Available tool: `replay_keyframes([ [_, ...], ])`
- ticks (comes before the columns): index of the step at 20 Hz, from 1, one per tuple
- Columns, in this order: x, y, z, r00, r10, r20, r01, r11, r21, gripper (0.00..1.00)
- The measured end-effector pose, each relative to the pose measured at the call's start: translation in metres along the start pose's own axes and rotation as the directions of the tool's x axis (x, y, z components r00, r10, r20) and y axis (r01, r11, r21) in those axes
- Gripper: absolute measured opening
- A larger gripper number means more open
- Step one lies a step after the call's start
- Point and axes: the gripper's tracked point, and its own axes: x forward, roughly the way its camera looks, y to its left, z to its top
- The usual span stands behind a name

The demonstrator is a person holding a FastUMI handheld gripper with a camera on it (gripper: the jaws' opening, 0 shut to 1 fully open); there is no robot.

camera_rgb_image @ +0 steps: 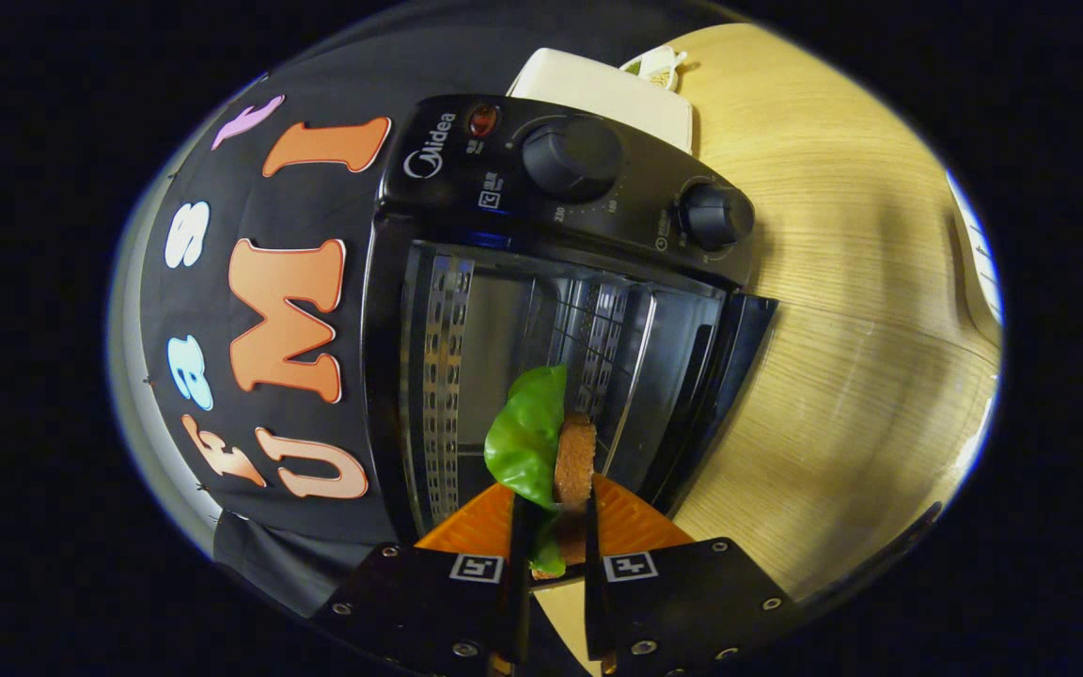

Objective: Open the toaster oven, put the food inside, and close the toaster oven door.

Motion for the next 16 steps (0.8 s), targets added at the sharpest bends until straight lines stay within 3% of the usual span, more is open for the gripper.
replay_keyframes([
  [4,0.022,-0.001,-0.006,0.998,-0.055,0.007,0.055,0.998,0.005,0.38],
  [7,0.025,0.005,-0.008,0.998,-0.055,-0.008,0.055,0.999,0.001,0.56],
  [12,0.016,0.004,-0.015,0.997,-0.069,-0.021,0.069,0.998,-0.014,0.62],
  [16,0.011,-0.004,-0.017,0.993,-0.112,-0.023,0.111,0.993,-0.043,0.73],
])
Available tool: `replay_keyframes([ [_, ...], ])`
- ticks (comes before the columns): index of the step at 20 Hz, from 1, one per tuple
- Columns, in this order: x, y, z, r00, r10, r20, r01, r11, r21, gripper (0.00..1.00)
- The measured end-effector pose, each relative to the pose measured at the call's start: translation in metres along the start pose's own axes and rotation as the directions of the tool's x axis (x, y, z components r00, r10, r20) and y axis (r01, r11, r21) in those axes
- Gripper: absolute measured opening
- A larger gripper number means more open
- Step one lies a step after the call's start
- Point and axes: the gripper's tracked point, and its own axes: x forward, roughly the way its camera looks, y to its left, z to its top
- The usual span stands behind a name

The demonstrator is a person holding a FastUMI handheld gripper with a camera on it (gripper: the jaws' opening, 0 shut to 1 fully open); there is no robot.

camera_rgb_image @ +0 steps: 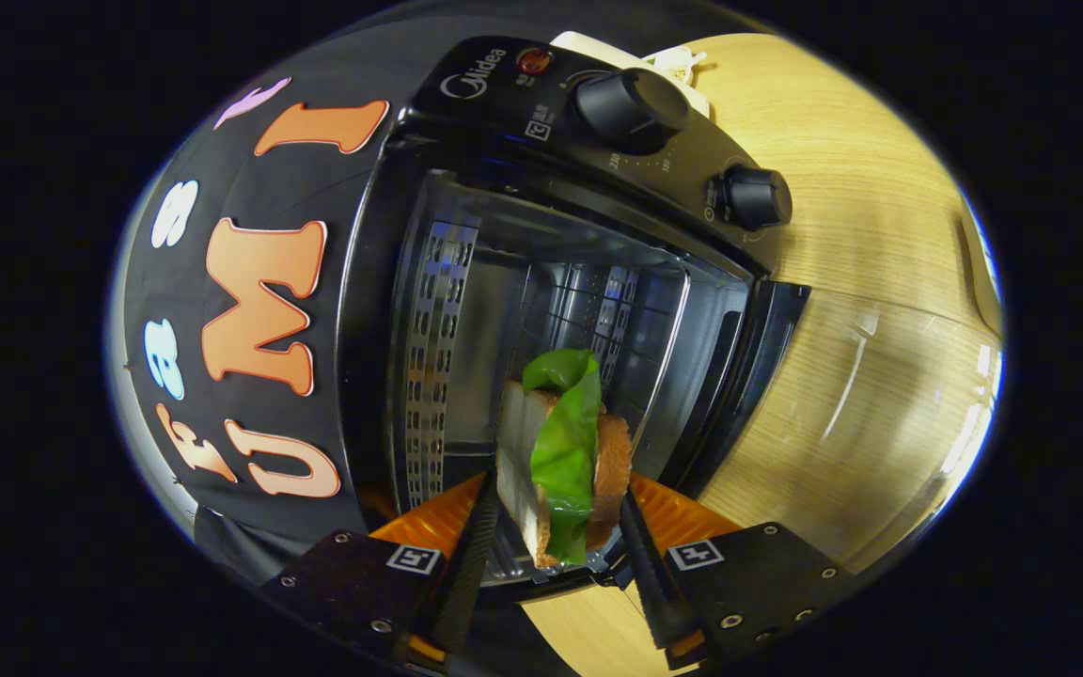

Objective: Open the toaster oven, put the food inside, and close the toaster oven door.

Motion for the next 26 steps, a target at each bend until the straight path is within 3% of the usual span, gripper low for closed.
replay_keyframes([
  [3,-0.002,-0.003,-0.003,1.0,-0.01,-0.014,0.009,1.0,-0.005,0.97],
  [10,-0.046,-0.003,-0.012,0.999,0.011,-0.034,-0.014,0.996,-0.085,0.98],
  [17,-0.136,-0.015,-0.014,0.999,0.021,-0.03,-0.03,0.937,-0.348,0.98],
  [19,-0.161,-0.021,-0.013,1.0,0.015,-0.021,-0.023,0.895,-0.445,0.98],
  [22,-0.192,-0.039,-0.008,1.0,-0.029,0.005,0.026,0.793,-0.608,0.98],
  [26,-0.217,-0.054,0.0,0.992,-0.084,0.09,0.123,0.624,-0.771,0.98],
])
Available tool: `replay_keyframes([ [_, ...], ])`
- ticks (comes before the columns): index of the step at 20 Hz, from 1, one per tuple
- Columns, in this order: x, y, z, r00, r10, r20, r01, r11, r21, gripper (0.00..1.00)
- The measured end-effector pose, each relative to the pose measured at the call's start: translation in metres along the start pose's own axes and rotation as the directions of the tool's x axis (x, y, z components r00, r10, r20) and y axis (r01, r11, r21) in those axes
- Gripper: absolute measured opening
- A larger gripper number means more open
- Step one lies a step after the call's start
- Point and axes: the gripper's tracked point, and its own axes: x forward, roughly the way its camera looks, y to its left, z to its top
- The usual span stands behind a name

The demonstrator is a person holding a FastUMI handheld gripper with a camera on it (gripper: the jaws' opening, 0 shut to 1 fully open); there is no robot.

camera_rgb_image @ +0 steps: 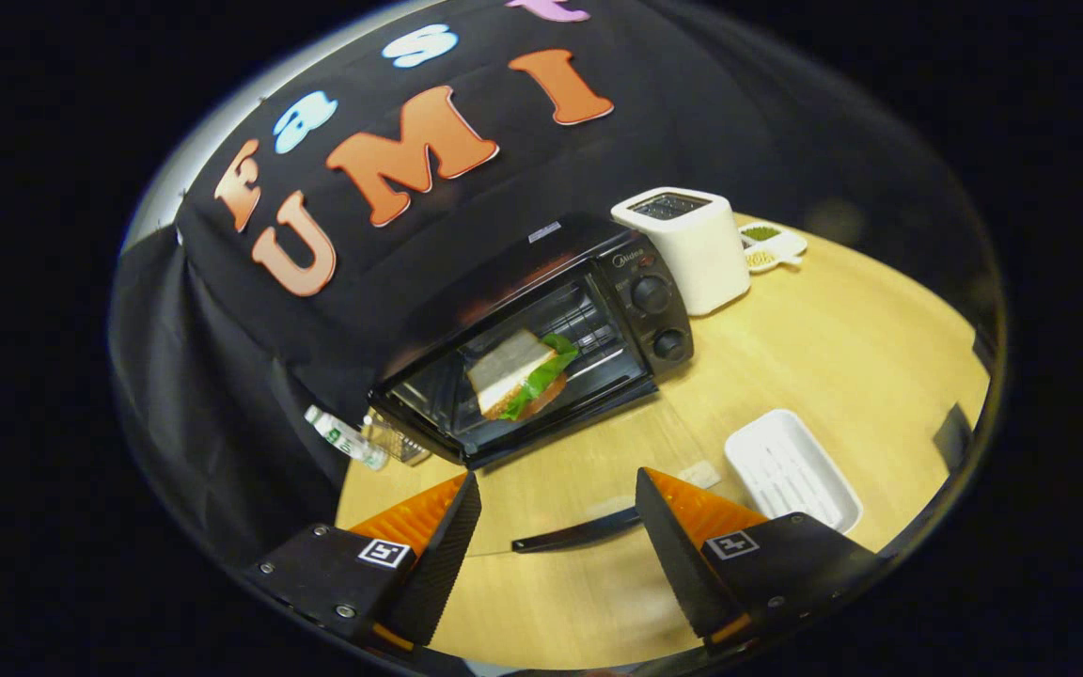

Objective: Open the toaster oven, put the food inside, and close the toaster oven door.

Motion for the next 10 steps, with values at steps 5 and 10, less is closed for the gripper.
replay_keyframes([
  [5,0.001,-0.004,-0.046,0.996,-0.06,-0.068,0.045,0.979,-0.199,0.99],
  [10,0.025,-0.017,-0.088,0.976,-0.154,-0.156,0.087,0.926,-0.368,0.99],
])
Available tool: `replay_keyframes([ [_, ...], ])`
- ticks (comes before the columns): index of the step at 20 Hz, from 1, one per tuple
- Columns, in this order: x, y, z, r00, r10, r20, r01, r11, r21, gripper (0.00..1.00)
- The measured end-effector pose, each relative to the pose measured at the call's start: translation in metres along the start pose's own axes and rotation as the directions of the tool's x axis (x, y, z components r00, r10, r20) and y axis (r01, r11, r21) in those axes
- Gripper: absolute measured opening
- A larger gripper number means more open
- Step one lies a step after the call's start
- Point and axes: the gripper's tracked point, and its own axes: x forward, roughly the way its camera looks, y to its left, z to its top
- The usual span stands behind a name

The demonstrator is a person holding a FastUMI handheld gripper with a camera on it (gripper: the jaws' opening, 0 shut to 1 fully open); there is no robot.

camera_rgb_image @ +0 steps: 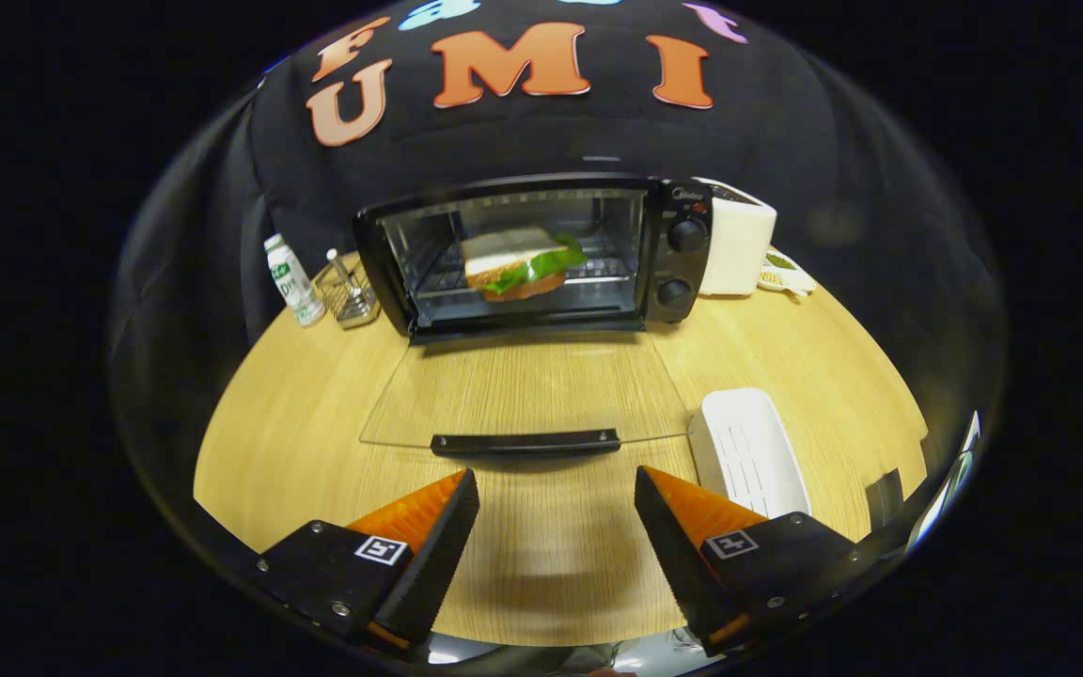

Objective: Open the toaster oven, put the food inside, and close the toaster oven door.

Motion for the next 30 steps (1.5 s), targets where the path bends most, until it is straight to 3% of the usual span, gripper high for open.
replay_keyframes([
  [8,0.038,-0.003,-0.02,0.994,-0.038,-0.106,0.033,0.998,-0.045,1.0],
  [16,0.055,0.004,-0.017,0.991,-0.062,-0.122,0.056,0.997,-0.052,1.0],
  [23,0.04,0.005,0.019,0.998,-0.032,-0.059,0.034,0.999,0.017,1.0],
  [30,0.021,0.011,0.1,0.995,-0.047,0.09,0.046,0.999,0.012,0.99],
])
